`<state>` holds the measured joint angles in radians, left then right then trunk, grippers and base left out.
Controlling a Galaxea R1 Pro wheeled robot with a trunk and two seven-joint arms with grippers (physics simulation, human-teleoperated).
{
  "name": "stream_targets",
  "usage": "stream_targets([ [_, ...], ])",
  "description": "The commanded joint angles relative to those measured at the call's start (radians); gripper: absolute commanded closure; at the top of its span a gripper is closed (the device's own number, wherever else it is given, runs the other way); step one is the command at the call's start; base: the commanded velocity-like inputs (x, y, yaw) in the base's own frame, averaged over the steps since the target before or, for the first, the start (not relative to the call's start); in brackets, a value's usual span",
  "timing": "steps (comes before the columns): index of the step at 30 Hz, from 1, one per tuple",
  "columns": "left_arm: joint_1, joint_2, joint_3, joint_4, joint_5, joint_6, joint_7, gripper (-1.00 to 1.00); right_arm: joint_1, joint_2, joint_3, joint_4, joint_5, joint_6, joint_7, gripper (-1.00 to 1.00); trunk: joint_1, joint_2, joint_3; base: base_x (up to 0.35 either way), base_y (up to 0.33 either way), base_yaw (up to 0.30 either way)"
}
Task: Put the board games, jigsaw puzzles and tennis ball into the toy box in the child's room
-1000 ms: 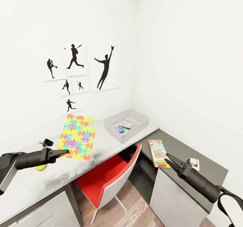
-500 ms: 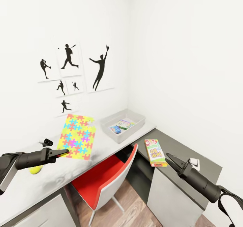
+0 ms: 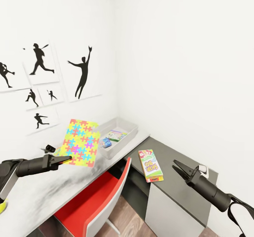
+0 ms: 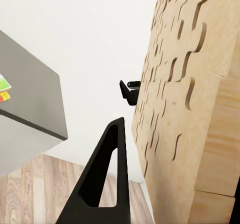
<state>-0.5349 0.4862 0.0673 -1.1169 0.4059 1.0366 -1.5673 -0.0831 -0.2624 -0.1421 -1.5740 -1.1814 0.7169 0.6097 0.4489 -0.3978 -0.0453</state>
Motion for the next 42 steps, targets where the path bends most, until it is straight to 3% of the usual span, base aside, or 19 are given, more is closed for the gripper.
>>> stream_targets([
  [1,-0.001,0.001,0.0,0.0,0.001,0.011,-0.004,1.0,-0.001,0.0,-0.001,0.0,-0.004,0.007,0.0,-1.0,0.001,-0.002,-0.002,0.264,0.0,-0.276],
  [9,-0.001,0.0,-0.001,0.0,0.0,0.011,-0.004,1.0,-0.001,0.001,0.002,0.0,-0.004,0.006,-0.004,-1.0,0.001,-0.002,-0.002,0.26,-0.008,-0.086],
  [42,0.004,0.0,0.006,0.003,0.004,0.011,-0.004,1.0,-0.001,0.001,0.0,0.0,-0.004,0.006,-0.011,-1.0,0.001,-0.002,-0.008,0.091,-0.013,-0.022],
])
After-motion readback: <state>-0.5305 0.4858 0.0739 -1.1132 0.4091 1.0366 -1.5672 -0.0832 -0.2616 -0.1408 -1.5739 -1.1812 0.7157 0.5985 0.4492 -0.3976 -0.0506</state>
